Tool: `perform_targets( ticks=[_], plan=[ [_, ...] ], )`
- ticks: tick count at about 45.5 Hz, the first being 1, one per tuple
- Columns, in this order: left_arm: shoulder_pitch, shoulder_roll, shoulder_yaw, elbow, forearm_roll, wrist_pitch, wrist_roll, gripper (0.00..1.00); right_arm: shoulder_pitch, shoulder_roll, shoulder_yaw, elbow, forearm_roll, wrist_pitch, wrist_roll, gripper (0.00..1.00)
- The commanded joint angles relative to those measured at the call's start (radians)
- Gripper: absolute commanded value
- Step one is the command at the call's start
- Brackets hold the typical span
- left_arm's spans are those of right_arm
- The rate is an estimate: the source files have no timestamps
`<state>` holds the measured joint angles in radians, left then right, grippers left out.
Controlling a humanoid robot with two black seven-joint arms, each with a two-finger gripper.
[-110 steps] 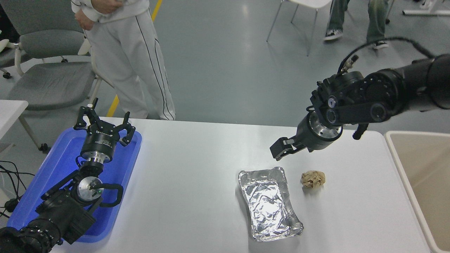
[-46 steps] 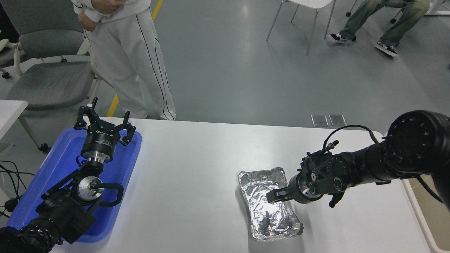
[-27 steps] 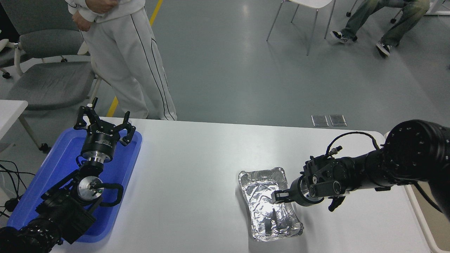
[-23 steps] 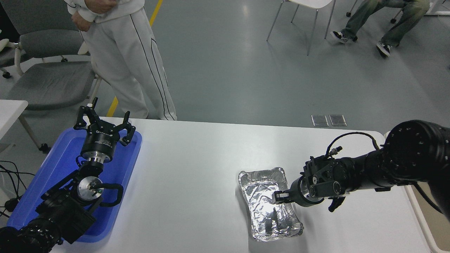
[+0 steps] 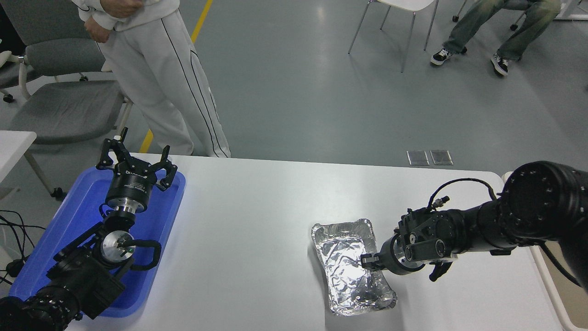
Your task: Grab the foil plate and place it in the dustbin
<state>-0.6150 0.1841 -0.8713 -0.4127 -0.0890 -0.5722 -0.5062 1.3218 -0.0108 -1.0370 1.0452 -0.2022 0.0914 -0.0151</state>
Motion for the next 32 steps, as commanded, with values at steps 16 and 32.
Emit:
perform_targets(
  ticks=[16,32],
  plan=[
    [0.000,0.000,0.000,0.000,0.000,0.000,0.000,1.00,0.148,-0.066,-0.015,0.185,0.055,0.018,0.000,0.00],
    [0.000,0.000,0.000,0.000,0.000,0.000,0.000,1.00,0.419,-0.146,-0.087,0.374,0.063,0.166,0.001,0.00]
  ],
)
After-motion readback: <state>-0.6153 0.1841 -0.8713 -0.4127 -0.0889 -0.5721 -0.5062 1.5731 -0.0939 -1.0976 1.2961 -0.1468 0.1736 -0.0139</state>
